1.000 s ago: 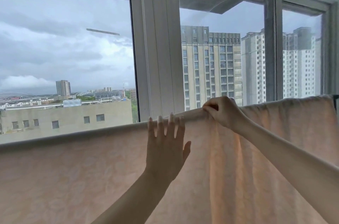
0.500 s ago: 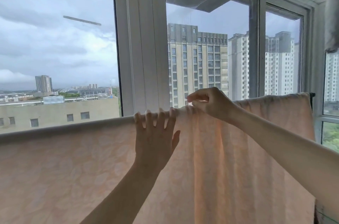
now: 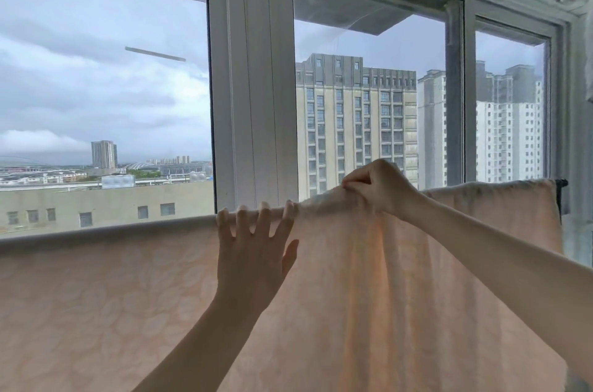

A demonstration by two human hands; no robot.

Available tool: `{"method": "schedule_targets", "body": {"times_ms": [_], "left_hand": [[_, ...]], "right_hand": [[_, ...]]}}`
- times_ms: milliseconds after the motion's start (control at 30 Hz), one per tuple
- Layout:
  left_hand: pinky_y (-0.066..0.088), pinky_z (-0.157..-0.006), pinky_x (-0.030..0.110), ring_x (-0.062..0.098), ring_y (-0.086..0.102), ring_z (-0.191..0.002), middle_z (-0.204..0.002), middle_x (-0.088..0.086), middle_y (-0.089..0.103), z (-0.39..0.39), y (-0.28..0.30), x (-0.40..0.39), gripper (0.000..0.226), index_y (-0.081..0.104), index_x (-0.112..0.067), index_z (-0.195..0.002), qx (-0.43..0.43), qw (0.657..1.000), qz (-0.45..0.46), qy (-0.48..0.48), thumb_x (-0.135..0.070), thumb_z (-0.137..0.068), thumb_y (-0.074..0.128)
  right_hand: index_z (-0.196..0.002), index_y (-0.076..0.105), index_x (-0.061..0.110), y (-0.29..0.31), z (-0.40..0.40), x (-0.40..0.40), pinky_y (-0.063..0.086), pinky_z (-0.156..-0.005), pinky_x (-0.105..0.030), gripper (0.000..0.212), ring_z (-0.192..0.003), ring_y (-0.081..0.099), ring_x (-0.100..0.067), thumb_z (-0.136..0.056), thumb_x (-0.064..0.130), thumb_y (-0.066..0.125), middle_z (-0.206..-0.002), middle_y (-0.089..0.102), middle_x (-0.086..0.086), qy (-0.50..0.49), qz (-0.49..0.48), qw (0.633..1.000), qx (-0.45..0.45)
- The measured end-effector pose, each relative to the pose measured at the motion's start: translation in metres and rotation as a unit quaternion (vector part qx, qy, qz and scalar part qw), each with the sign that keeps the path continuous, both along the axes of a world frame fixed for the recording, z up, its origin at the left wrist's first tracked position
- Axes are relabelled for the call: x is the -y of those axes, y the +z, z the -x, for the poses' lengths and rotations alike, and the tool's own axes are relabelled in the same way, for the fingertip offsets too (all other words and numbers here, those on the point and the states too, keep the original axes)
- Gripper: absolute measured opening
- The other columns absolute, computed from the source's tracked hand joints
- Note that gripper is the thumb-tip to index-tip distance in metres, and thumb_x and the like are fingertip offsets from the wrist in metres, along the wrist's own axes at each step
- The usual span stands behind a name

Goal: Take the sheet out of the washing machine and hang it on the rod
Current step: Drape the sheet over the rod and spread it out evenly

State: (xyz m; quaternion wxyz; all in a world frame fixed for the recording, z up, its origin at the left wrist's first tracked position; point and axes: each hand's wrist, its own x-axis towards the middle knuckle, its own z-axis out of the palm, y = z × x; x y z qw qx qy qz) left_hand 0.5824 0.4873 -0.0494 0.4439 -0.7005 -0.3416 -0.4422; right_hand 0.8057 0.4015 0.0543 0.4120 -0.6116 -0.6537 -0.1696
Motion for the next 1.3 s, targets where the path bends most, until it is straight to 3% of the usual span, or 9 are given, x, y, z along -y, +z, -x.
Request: {"method": "schedule_targets", "body": {"times_ms": [133,333,433,533,633,700,967,1067,1300], "left_hand": [[0.034,-0.101,0.064,0.043,0.053,-0.109,-0.124,0.017,0.058,-0.007,0.001,0.006,0.054,0.05,-0.02,-0.139,-0.003,1.0,0.017,-0.008,-0.049,-0.094,0.039],[0.03,-0.104,0.064,0.044,0.052,-0.109,-0.121,0.016,0.058,-0.029,0.007,0.017,0.057,0.051,-0.019,-0.136,0.008,0.996,0.087,0.003,-0.052,-0.094,0.031],[0.034,-0.103,0.062,0.045,0.053,-0.107,-0.12,0.017,0.058,-0.041,0.008,0.02,0.059,0.051,-0.014,-0.136,-0.007,0.996,0.092,-0.011,-0.05,-0.094,0.031],[0.036,-0.102,0.06,0.041,0.054,-0.106,-0.121,0.015,0.057,-0.057,0.011,0.023,0.059,0.051,-0.012,-0.135,-0.026,0.995,0.091,-0.019,-0.049,-0.095,0.03],[0.038,-0.1,0.058,0.036,0.055,-0.102,-0.117,0.012,0.059,-0.075,0.014,0.028,0.056,0.054,-0.011,-0.13,-0.027,0.995,0.092,-0.028,-0.05,-0.095,0.033],[0.039,-0.096,0.058,0.035,0.056,-0.098,-0.114,0.012,0.06,-0.083,0.015,0.03,0.053,0.056,-0.011,-0.126,-0.021,0.996,0.087,-0.027,-0.049,-0.094,0.039],[0.036,-0.094,0.06,0.037,0.053,-0.096,-0.111,0.012,0.058,-0.082,0.01,0.023,0.056,0.056,-0.013,-0.123,-0.017,0.999,0.051,-0.001,-0.055,-0.087,0.055],[0.035,-0.093,0.06,0.037,0.053,-0.095,-0.111,0.012,0.059,-0.081,0.011,0.024,0.057,0.056,-0.014,-0.125,-0.015,0.999,0.047,0.005,-0.056,-0.086,0.054],[0.037,-0.093,0.061,0.038,0.051,-0.095,-0.112,0.012,0.057,-0.08,0.011,0.024,0.055,0.055,-0.014,-0.124,-0.021,0.998,0.056,0.02,-0.055,-0.087,0.054]], "right_hand": [[-0.099,0.075,0.009,-0.004,-0.025,0.01,0.044,-0.095,-0.021,0.014,-0.087,0.061,0.0,-0.087,0.011,0.067,-0.097,0.073,0.001,-0.023,0.003,0.999,-0.023],[-0.1,0.074,0.009,-0.009,-0.034,0.008,0.046,-0.091,-0.018,0.014,-0.09,0.063,-0.003,-0.088,0.011,0.066,-0.098,0.073,0.001,-0.005,0.008,1.0,-0.028],[-0.098,0.075,0.012,-0.013,-0.036,0.005,0.045,-0.086,-0.012,0.013,-0.089,0.063,-0.002,-0.088,0.011,0.066,-0.097,0.073,0.003,0.002,-0.001,0.999,-0.032],[-0.096,0.075,0.012,-0.015,-0.034,0.003,0.049,-0.088,-0.015,0.013,-0.088,0.063,-0.001,-0.087,0.01,0.067,-0.094,0.073,0.004,0.012,-0.012,0.999,-0.039],[-0.097,0.075,0.011,-0.013,-0.032,0.005,0.043,-0.076,-0.001,0.013,-0.08,0.059,0.007,-0.087,0.009,0.066,-0.092,0.072,0.005,0.023,-0.004,0.999,-0.032],[-0.097,0.075,0.012,-0.013,-0.034,0.005,0.041,-0.073,0.001,0.014,-0.08,0.058,0.007,-0.087,0.009,0.067,-0.092,0.072,0.006,0.026,0.004,0.999,-0.024],[-0.099,0.075,0.019,0.003,-0.049,0.017,0.051,-0.085,-0.017,0.015,-0.091,0.065,0.001,-0.087,0.02,0.067,-0.095,0.073,0.011,0.08,0.109,0.991,-0.019],[-0.102,0.075,0.021,0.007,-0.058,0.019,0.049,-0.09,-0.015,0.02,-0.095,0.064,0.006,-0.085,0.029,0.071,-0.1,0.073,0.011,0.075,0.157,0.984,0.025],[-0.095,0.077,0.017,-0.012,-0.06,0.008,0.051,-0.09,-0.018,0.014,-0.089,0.066,0.004,-0.082,0.016,0.073,-0.092,0.073,0.011,0.092,0.056,0.992,-0.062]]}}
